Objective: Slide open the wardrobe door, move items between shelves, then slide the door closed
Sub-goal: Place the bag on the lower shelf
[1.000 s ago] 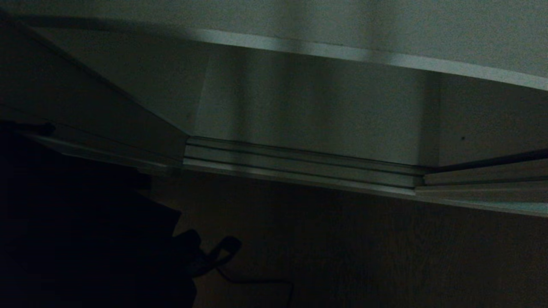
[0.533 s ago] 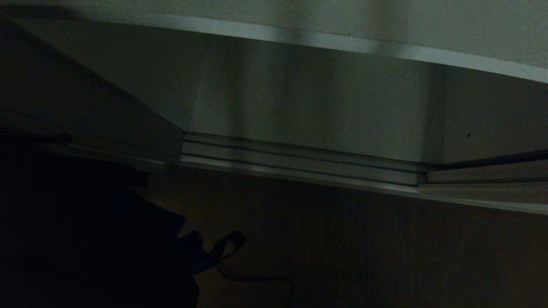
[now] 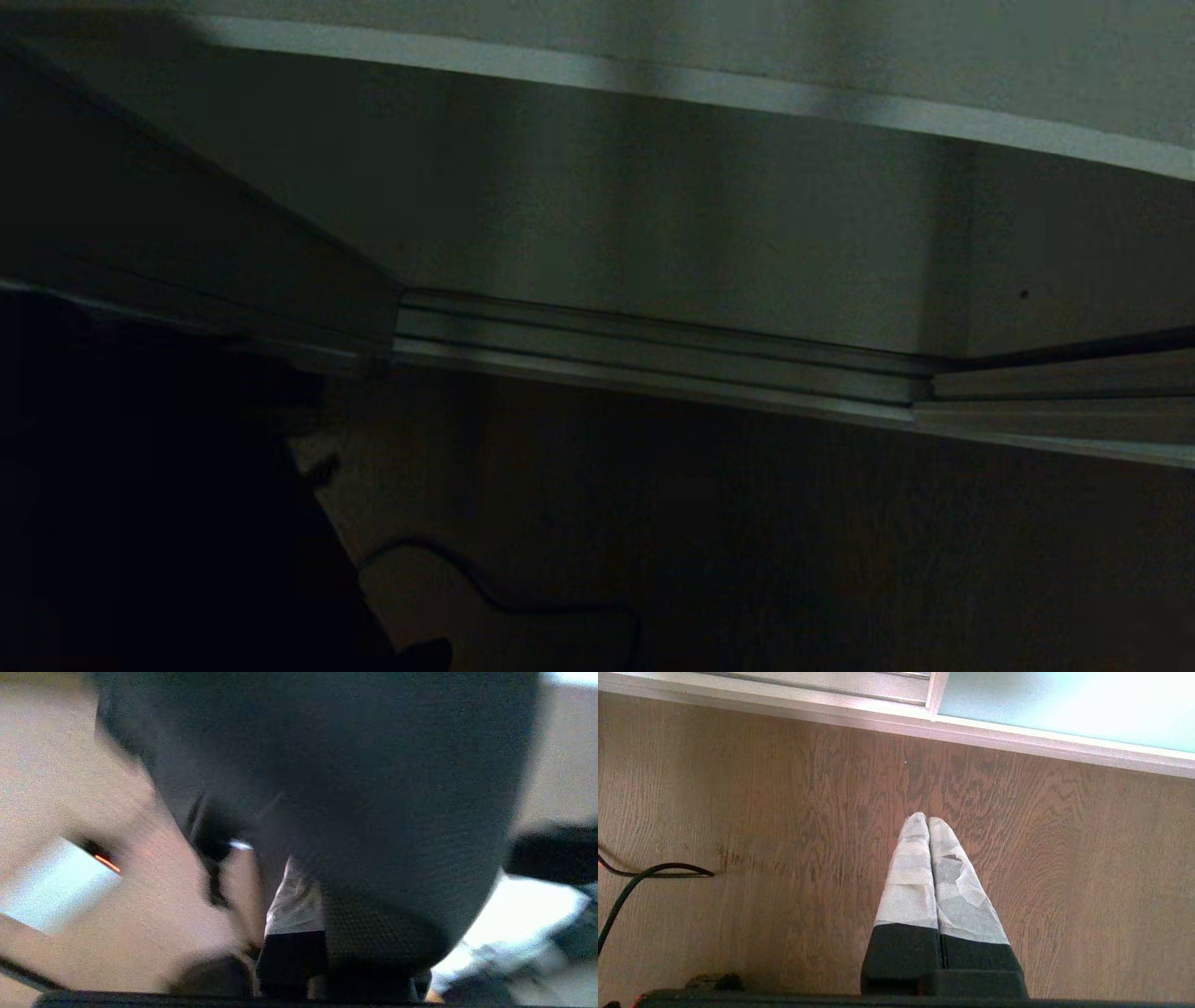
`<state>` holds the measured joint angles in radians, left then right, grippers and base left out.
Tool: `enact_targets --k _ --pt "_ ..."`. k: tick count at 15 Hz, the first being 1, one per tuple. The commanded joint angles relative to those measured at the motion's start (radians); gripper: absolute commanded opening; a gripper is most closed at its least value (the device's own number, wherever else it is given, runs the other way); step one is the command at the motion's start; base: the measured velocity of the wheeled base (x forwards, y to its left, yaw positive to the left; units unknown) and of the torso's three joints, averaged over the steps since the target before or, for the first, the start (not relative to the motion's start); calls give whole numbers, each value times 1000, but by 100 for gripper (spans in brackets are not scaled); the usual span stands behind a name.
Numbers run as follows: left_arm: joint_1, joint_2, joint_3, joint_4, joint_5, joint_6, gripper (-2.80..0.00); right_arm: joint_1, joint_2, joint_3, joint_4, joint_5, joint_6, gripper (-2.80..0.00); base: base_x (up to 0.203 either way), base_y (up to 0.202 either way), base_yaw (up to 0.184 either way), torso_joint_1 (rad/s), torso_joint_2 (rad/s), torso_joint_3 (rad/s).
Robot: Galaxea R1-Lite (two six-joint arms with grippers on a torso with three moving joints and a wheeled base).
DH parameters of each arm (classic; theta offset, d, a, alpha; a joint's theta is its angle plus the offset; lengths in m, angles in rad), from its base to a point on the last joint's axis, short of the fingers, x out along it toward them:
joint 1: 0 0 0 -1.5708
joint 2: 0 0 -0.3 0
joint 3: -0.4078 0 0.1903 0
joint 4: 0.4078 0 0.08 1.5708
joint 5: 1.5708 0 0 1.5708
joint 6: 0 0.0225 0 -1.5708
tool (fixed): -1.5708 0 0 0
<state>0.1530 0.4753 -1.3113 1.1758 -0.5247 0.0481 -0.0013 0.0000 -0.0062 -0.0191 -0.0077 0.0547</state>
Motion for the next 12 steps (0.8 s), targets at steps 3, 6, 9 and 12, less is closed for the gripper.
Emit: enact_targets --k 3,6,9,12 --pt "16 72 -10 61 -104 -81 -280 1 -2 0 -1 0 1 -280 0 0 0 0 0 0" --pt "59 136 -9 105 -188 -114 -280 1 -2 0 -1 0 1 -280 0 0 0 0 0 0" --pt "76 182 15 128 -279 -123 -280 0 -2 0 -1 0 1 -280 0 0 0 0 0 0" --pt "76 184 113 133 -290 -114 -280 0 -2 0 -1 0 1 -280 0 0 0 0 0 0"
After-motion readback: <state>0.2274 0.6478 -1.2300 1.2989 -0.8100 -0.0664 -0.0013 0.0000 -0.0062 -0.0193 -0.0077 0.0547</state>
